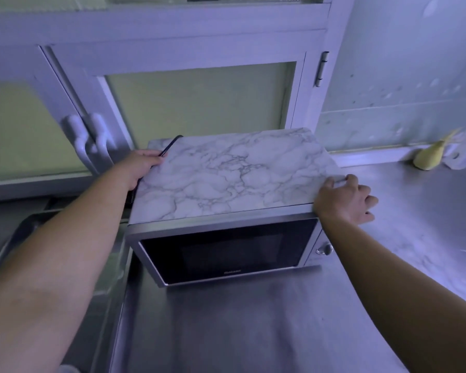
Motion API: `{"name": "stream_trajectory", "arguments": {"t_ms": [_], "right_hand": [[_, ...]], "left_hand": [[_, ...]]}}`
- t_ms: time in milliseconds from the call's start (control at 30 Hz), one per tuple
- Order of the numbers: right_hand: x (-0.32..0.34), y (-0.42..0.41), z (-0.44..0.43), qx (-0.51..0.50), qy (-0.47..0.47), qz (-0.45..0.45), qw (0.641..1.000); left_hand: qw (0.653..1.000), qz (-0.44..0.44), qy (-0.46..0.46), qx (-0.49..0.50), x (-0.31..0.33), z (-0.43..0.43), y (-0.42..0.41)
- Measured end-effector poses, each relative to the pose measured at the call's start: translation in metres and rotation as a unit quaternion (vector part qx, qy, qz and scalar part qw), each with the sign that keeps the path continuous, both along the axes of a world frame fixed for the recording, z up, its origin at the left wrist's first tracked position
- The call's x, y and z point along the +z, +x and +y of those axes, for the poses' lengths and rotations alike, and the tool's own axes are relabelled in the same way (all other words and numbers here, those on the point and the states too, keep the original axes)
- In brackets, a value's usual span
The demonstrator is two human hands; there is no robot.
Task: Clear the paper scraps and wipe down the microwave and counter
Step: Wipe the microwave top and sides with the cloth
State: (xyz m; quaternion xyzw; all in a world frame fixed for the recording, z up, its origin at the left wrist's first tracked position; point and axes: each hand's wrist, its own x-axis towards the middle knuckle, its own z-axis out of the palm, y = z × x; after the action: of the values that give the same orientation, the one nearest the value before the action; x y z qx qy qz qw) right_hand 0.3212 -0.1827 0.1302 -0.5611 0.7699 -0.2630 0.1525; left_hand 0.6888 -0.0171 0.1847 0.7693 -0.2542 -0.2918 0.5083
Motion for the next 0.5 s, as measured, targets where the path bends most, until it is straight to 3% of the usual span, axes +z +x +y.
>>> {"name": "stream_trajectory", "arguments": {"t_ms": [200, 367, 500], "right_hand": [[0.005, -0.005, 0.004, 0.068, 0.016, 0.073, 0.995], [0.008, -0.009, 0.008, 0.23, -0.066, 0.144, 0.96], [-0.006, -0.021, 0.018, 0.3, -0.196, 0.135, 0.924]], "left_hand": [[0.989, -0.136, 0.005, 0.049, 0.023, 0.023, -0.056], [0.965, -0.26, 0.035, -0.021, 0.012, 0.057, -0.122], [0.936, -0.342, 0.067, -0.044, -0.021, 0.078, -0.156]]}}
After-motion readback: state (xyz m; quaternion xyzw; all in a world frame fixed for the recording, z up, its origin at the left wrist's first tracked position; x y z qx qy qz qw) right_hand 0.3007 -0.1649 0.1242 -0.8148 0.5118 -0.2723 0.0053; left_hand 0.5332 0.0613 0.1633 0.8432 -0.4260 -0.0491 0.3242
